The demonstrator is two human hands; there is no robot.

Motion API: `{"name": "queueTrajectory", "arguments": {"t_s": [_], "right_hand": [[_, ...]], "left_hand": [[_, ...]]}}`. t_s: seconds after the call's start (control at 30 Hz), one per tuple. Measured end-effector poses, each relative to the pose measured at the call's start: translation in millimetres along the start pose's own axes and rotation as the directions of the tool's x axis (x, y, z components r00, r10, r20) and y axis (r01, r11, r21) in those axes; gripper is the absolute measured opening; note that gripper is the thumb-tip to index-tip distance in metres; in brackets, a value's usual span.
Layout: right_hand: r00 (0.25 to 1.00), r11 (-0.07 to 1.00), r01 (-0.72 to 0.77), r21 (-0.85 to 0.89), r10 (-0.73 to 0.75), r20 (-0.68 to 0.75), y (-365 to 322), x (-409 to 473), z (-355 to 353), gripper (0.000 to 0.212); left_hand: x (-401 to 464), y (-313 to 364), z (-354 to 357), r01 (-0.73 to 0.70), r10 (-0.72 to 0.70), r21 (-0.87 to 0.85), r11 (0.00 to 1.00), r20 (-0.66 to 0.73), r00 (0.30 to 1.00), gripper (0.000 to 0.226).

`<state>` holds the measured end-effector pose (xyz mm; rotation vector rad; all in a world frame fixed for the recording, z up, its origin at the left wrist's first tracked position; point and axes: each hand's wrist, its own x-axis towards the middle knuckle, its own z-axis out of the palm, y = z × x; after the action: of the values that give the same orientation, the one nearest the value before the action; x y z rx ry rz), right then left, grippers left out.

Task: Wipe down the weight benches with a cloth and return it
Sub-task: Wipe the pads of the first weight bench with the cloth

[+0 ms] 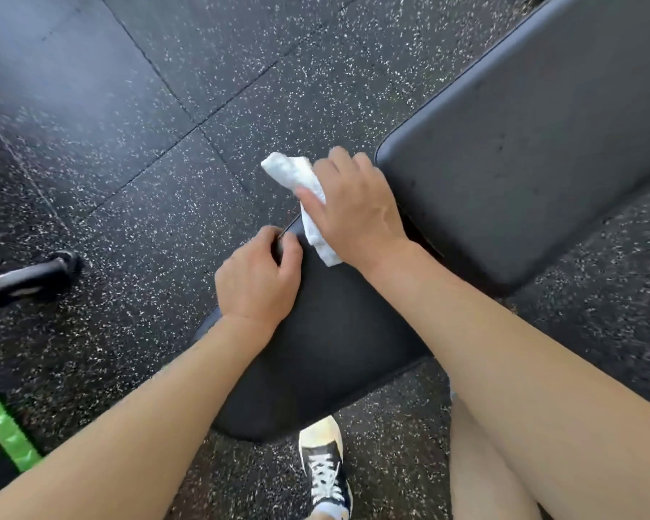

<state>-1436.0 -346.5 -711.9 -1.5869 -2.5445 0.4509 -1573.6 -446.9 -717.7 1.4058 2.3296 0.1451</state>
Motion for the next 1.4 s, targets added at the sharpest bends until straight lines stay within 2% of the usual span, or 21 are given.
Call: {"name": "queueTrajectory", "arguments": {"t_s": [0.07,0.13,0.2,0.3,0.43,0.63,0.83,0.97,1.03,1.23,1.4], "right_hand": [[0.995,0.998,-0.069,0.017,0.069,-0.067,-3,-21,0,0.042],[0.979,0.985,-0.139,0.104,0.152,-0.139,-1,-51,0,0.039],[0.956,0.968,-0.206,0.143,0.231,-0.180,5,-90,-2,0.036],[0.924,0.930,-0.330,0.160,0.353,-0.145,17,-147,-7,0.032],[0.907,0.912,-0.368,0.182,0.395,-0.145,23,-181,-9,0.029],[0.887,0.904,-0.400,0.151,0.423,-0.183,13,-144,-2,0.031],[0.903,0.933,-0.329,0.143,0.356,-0.240,-1,-57,9,0.038],[0.916,0.938,-0.292,0.186,0.331,-0.229,3,-68,9,0.039],[0.907,0.928,-0.260,0.267,0.330,-0.262,11,-93,5,0.037],[0.787,0.857,-0.389,0.338,0.500,-0.362,26,-192,19,0.031],[0.582,0.722,-0.545,0.426,0.691,-0.428,3,-178,27,0.029]], "left_hand": [[-4,-2,0,-0.059,0.059,-0.011,0.998,-0.008,0.998,0.039],[-7,-3,0,-0.209,0.209,-0.034,0.977,0.006,0.978,0.045],[-12,-6,-1,-0.374,0.375,-0.015,0.927,0.043,0.926,0.063],[-21,-10,-4,-0.523,0.516,0.088,0.848,0.093,0.852,0.080],[-32,-18,-3,-0.681,0.675,0.131,0.720,0.097,0.732,0.073],[-28,-17,0,-0.664,0.665,0.070,0.744,0.010,0.747,0.066],[-21,-17,6,-0.689,0.691,0.093,0.719,0.002,0.722,0.068],[-22,-20,7,-0.683,0.687,0.101,0.723,0.002,0.727,0.068],[-22,-20,6,-0.694,0.697,0.099,0.713,0.000,0.717,0.068],[-22,-20,8,-0.692,0.695,0.110,0.714,0.011,0.719,0.066],[-19,-20,9,-0.688,0.690,0.106,0.718,0.021,0.724,0.068]]}}
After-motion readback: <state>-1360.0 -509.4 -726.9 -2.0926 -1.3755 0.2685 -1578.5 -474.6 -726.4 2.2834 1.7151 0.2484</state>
